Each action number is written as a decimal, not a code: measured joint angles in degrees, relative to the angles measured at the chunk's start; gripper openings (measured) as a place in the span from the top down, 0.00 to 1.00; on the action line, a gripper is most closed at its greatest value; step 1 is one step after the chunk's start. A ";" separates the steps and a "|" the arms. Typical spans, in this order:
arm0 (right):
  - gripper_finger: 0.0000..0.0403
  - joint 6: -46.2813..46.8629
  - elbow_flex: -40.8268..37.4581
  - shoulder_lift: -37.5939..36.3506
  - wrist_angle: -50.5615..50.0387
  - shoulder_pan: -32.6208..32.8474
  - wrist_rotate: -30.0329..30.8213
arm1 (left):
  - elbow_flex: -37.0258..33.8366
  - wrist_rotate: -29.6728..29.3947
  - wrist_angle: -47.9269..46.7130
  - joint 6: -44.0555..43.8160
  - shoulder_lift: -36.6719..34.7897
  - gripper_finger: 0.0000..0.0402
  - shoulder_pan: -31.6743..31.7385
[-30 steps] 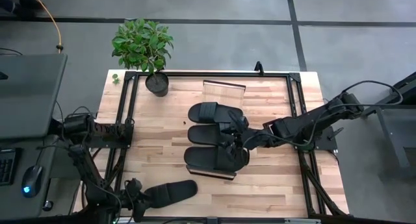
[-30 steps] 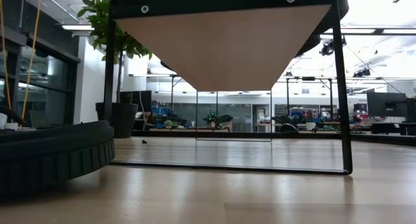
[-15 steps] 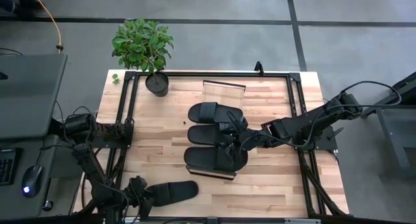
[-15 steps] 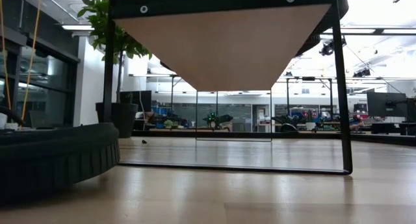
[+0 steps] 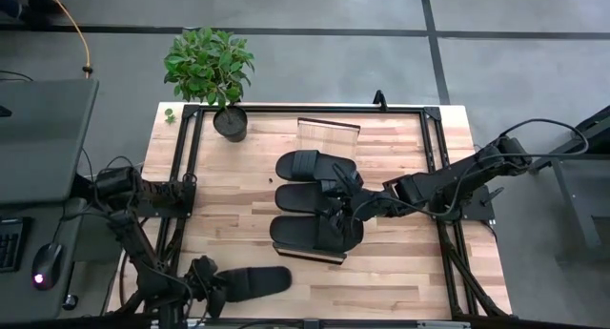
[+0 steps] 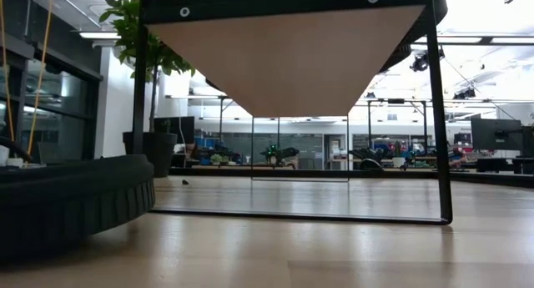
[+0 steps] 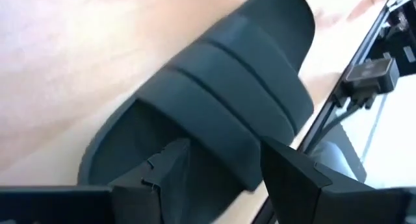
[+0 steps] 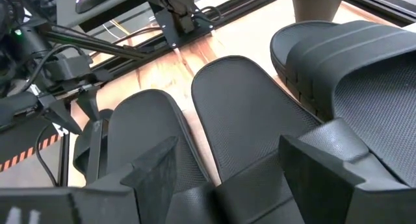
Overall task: Pick and place slides into the shelf
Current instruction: Put the black slide on the shelf
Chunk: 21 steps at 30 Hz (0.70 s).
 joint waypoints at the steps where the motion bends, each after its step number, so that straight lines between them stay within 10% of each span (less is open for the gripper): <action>1: 0.37 0.00 0.00 0.00 0.03 0.00 0.00 | 0.00 -0.02 0.02 0.69 0.00 0.57 0.41; 21: 0.37 1.49 0.09 0.02 0.36 0.11 -1.25 | 0.00 -1.34 9.08 21.78 0.00 0.59 8.78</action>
